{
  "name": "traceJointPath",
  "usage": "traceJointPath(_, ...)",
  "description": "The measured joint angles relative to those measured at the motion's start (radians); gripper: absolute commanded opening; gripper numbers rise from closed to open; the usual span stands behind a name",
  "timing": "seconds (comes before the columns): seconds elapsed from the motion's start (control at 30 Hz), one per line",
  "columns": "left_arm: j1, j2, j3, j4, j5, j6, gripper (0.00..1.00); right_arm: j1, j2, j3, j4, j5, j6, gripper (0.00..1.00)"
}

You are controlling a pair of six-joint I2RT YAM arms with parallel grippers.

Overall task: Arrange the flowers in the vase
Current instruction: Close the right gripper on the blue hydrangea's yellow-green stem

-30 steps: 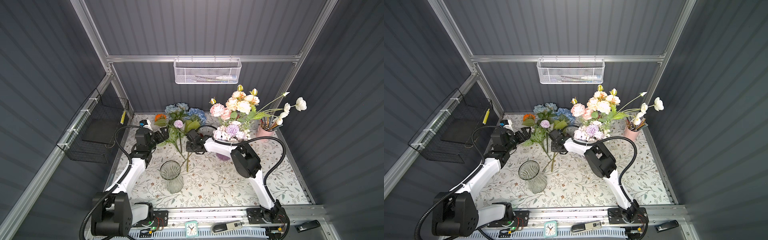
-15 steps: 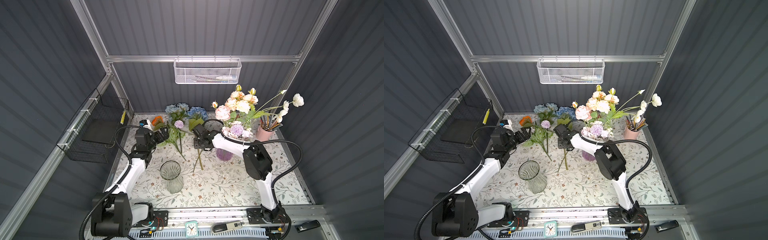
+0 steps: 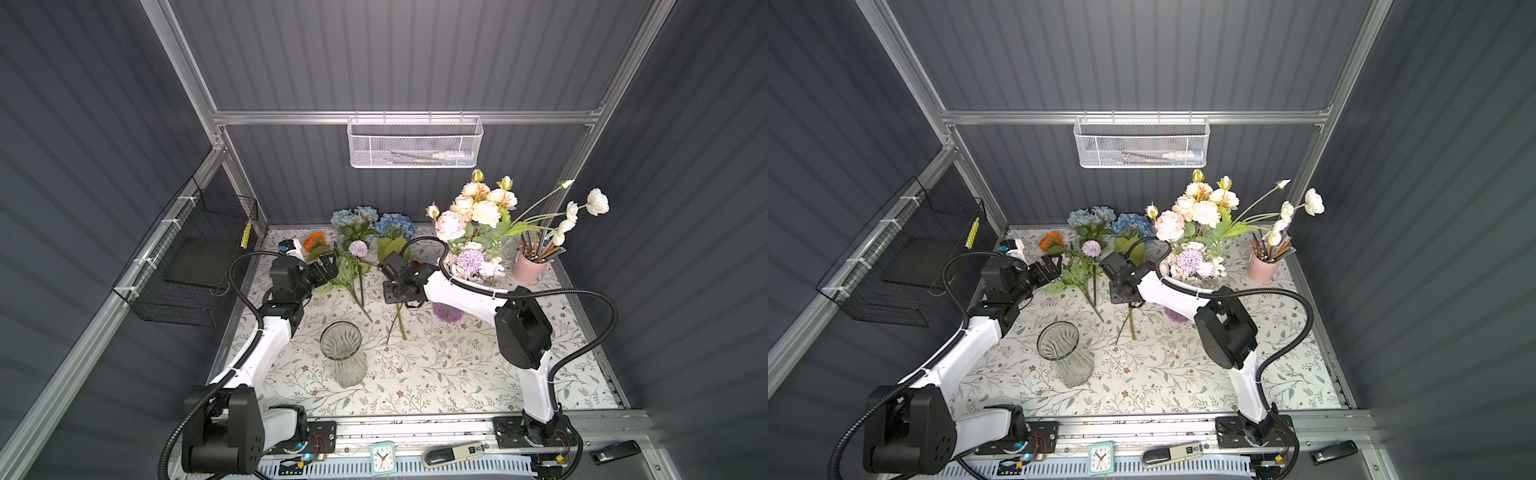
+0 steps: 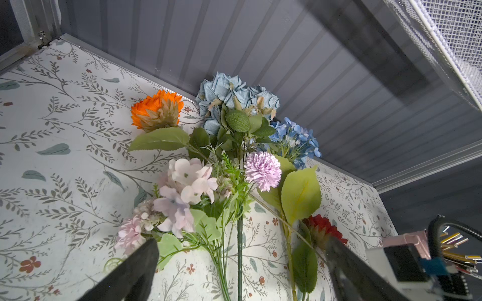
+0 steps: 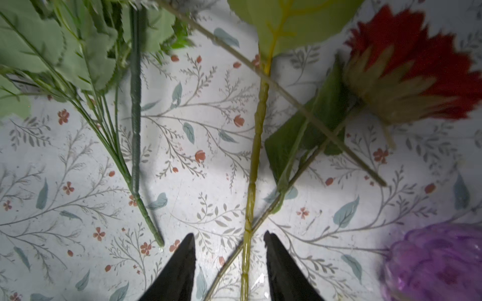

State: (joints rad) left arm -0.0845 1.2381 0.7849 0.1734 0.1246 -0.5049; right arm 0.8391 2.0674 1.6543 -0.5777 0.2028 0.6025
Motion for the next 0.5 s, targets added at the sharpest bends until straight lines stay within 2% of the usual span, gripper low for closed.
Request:
traceJointPath(0.3, 0.000, -0.005, 0.000, 0.000, 0.000, 0.000, 1.00, -0.016, 0.053, -0.005, -0.006, 0.003, 0.018, 0.46)
traceJointPath(0.5, 0.000, -0.007, 0.000, 0.000, 0.000, 0.000, 1.00, -0.019, 0.140, 0.045, 0.001, -0.003, 0.017, 0.38)
